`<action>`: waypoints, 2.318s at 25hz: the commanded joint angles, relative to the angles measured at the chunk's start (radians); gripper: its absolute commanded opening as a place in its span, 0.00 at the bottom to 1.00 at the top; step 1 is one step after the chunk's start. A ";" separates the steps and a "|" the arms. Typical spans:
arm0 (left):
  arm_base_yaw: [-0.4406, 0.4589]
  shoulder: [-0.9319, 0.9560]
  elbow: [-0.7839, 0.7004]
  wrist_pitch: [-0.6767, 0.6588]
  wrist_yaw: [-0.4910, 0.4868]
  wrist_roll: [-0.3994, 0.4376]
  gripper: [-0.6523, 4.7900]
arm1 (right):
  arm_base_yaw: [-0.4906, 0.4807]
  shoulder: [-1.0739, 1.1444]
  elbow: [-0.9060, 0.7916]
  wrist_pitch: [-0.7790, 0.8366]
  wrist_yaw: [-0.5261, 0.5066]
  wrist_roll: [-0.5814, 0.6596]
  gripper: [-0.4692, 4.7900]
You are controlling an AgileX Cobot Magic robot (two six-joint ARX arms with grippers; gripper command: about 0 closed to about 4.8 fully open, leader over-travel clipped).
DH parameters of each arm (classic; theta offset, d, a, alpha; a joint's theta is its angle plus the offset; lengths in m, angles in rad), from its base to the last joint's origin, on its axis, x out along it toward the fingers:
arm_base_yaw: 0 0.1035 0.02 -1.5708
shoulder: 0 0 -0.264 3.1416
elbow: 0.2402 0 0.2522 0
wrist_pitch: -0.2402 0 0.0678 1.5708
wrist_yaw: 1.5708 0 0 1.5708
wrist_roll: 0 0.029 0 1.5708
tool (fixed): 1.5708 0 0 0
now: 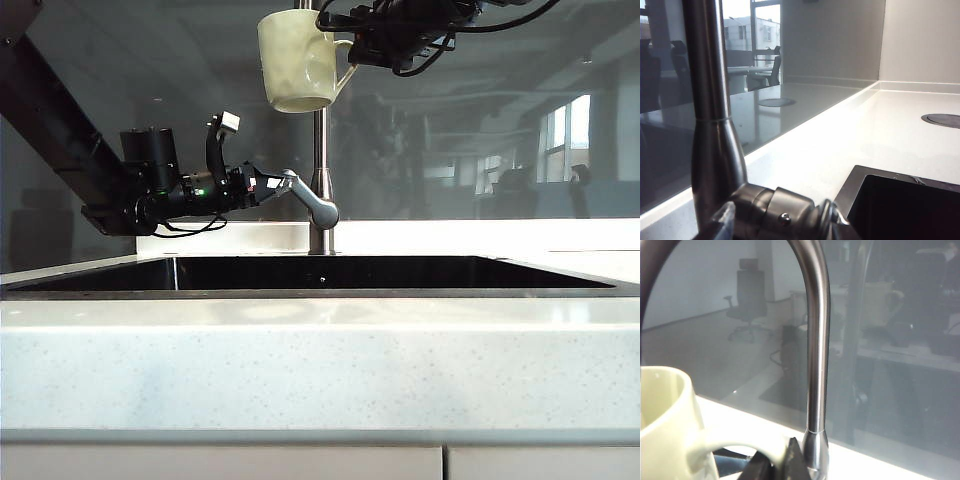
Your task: Pick up the mug next to the sink, go to the faucet to get some water, pour the water into the sink, and finally put the mug back to its place.
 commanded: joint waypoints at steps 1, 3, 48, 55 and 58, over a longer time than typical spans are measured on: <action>0.003 -0.008 0.004 0.011 -0.056 0.009 0.56 | 0.001 -0.016 0.013 0.083 0.002 0.018 0.09; 0.003 -0.008 0.004 0.011 -0.116 0.035 0.56 | 0.001 -0.016 0.014 0.083 0.003 0.018 0.09; 0.092 -0.014 0.004 0.370 0.335 -0.521 0.57 | -0.030 -0.030 0.013 0.025 0.095 -1.795 0.09; 0.091 -0.014 0.005 0.370 0.336 -0.521 0.57 | -0.030 -0.031 0.013 0.024 0.097 -1.795 0.09; 0.091 -0.014 0.007 0.370 0.336 -0.521 0.57 | -0.030 -0.031 0.013 0.024 0.100 -1.842 0.09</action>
